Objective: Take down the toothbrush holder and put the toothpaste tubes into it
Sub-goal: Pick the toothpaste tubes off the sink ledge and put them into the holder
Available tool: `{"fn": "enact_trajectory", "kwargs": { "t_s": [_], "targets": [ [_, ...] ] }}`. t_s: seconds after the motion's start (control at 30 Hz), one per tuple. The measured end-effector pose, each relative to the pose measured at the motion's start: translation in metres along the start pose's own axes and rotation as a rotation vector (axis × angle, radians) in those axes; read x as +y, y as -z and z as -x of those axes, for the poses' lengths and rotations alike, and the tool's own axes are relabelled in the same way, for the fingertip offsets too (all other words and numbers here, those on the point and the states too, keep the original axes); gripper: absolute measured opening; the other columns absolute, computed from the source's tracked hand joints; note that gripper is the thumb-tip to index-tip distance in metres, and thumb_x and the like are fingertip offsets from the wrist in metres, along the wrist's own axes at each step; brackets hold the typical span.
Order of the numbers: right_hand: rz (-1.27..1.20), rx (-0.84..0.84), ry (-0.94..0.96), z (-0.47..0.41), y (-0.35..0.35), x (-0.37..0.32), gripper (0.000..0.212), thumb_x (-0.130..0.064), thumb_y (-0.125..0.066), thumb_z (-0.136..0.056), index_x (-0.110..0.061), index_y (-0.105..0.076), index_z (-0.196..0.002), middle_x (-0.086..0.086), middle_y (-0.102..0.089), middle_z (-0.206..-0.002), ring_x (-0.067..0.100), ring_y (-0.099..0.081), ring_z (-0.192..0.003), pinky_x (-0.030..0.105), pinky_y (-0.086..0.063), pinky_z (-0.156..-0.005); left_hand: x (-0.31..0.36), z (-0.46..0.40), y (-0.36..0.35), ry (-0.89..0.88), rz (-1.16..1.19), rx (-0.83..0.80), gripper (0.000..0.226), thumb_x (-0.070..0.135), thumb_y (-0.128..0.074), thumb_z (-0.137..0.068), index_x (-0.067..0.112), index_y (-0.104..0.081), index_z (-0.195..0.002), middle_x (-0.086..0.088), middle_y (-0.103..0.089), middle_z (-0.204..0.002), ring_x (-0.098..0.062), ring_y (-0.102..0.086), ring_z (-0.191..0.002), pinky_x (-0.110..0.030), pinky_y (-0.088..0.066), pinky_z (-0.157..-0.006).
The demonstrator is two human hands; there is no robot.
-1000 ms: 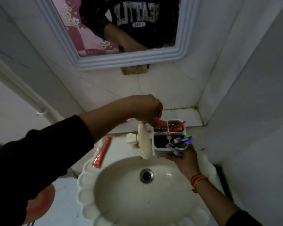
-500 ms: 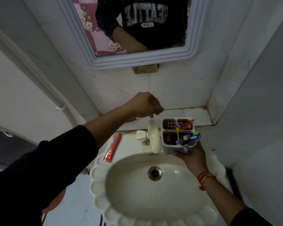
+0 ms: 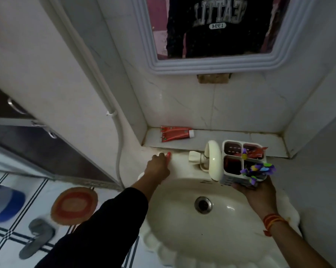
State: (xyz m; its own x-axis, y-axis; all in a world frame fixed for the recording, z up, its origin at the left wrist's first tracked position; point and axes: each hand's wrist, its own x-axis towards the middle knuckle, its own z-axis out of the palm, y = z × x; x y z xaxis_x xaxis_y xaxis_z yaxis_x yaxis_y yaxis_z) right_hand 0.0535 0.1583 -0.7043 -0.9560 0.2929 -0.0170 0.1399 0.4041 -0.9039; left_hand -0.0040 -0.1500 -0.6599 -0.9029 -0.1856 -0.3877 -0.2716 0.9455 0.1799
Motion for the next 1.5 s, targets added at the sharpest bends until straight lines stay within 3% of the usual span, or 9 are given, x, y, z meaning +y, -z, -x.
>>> {"fn": "enact_trajectory", "kwargs": {
  "t_s": [0.3, 0.5, 0.63, 0.77, 0.83, 0.97, 1.17, 1.3, 1.5],
  "targets": [
    [0.017, -0.003, -0.021, 0.002, -0.003, 0.0, 0.072, -0.009, -0.095, -0.055, -0.005, -0.062, -0.119, 0.015, -0.07, -0.117, 0.028, -0.063, -0.112, 0.035, -0.046, -0.096, 0.042, 0.054, 0.06, -0.027, 0.741, 0.524, 0.028, 0.022, -0.082, -0.08, 0.017, -0.078, -0.107, 0.006, -0.072, -0.084, -0.009, -0.068, -0.074, -0.013, -0.052, -0.073],
    [-0.067, -0.011, -0.045, 0.002, -0.001, -0.003, 0.069, 0.007, -0.09, -0.057, -0.002, -0.059, -0.118, 0.016, -0.069, -0.112, 0.022, -0.062, -0.105, 0.001, -0.047, -0.077, 0.11, 0.082, 0.129, -0.375, 0.481, 0.413, 0.021, 0.025, -0.08, -0.082, 0.025, -0.076, -0.102, 0.009, -0.071, -0.086, 0.003, -0.064, -0.07, -0.006, -0.047, -0.063],
    [-0.09, -0.016, -0.038, 0.003, 0.002, -0.002, 0.071, 0.0, -0.093, -0.054, -0.017, -0.061, -0.116, 0.008, -0.071, -0.111, 0.022, -0.066, -0.108, 0.037, -0.055, -0.094, 0.156, 0.086, 0.126, -0.536, 0.164, 0.294, 0.018, 0.02, -0.081, -0.078, 0.025, -0.076, -0.095, 0.002, -0.072, -0.089, -0.011, -0.068, -0.078, -0.023, -0.053, -0.066],
    [-0.076, -0.023, -0.034, 0.002, 0.003, -0.004, 0.071, 0.001, -0.092, -0.055, -0.011, -0.06, -0.117, 0.001, -0.068, -0.107, 0.017, -0.064, -0.106, -0.001, -0.045, -0.081, 0.178, 0.079, 0.101, -0.637, -0.097, 0.116, 0.028, 0.017, -0.072, -0.081, 0.027, -0.076, -0.107, -0.004, -0.071, -0.102, -0.023, -0.07, -0.088, -0.037, -0.06, -0.078],
    [-0.077, -0.027, -0.008, 0.002, 0.004, -0.003, 0.071, 0.002, -0.092, -0.056, -0.013, -0.059, -0.118, 0.001, -0.068, -0.108, 0.017, -0.063, -0.107, -0.001, -0.045, -0.082, 0.18, 0.075, 0.1, -0.662, -0.119, 0.084, 0.023, 0.026, -0.072, -0.084, 0.031, -0.077, -0.106, -0.001, -0.073, -0.102, -0.021, -0.071, -0.087, -0.038, -0.061, -0.08],
    [-0.118, -0.038, 0.001, 0.002, 0.008, -0.001, 0.074, -0.001, -0.092, -0.056, -0.019, -0.058, -0.119, 0.007, -0.068, -0.116, 0.021, -0.064, -0.111, 0.034, -0.053, -0.093, 0.17, 0.055, 0.115, -0.605, 0.122, 0.052, 0.016, 0.024, -0.069, -0.09, 0.025, -0.079, -0.102, 0.01, -0.074, -0.096, -0.008, -0.07, -0.084, -0.025, -0.057, -0.084],
    [-0.136, -0.049, -0.002, 0.0, 0.008, -0.003, 0.066, 0.007, -0.09, -0.058, -0.007, -0.061, -0.115, 0.005, -0.067, -0.104, 0.003, -0.061, -0.092, -0.005, -0.044, -0.069, 0.121, -0.03, 0.096, -0.33, -0.003, 0.056, 0.026, 0.024, -0.061, -0.093, 0.011, -0.075, -0.111, -0.007, -0.074, -0.112, -0.025, -0.07, -0.101, -0.026, -0.051, -0.088],
    [-0.161, -0.061, -0.032, -0.001, 0.008, -0.009, 0.067, -0.006, -0.095, -0.054, -0.024, -0.059, -0.108, -0.01, -0.067, -0.097, -0.022, -0.057, -0.089, -0.005, -0.041, -0.075, 0.095, -0.069, 0.068, -0.238, -0.291, -0.036, 0.053, 0.015, -0.061, -0.091, 0.01, -0.049, -0.143, -0.016, -0.059, -0.133, -0.033, -0.06, -0.117, -0.034, -0.05, -0.094],
    [-0.151, -0.087, -0.036, -0.007, 0.008, -0.001, 0.068, -0.004, -0.096, -0.053, -0.012, -0.063, -0.113, -0.007, -0.067, -0.098, -0.029, -0.054, -0.09, -0.009, -0.038, -0.074, 0.092, -0.09, 0.049, -0.313, -0.473, 0.1, 0.062, 0.014, -0.059, -0.088, 0.027, -0.045, -0.147, -0.013, -0.052, -0.127, -0.035, -0.05, -0.117, -0.041, -0.048, -0.09]
  ]
}}
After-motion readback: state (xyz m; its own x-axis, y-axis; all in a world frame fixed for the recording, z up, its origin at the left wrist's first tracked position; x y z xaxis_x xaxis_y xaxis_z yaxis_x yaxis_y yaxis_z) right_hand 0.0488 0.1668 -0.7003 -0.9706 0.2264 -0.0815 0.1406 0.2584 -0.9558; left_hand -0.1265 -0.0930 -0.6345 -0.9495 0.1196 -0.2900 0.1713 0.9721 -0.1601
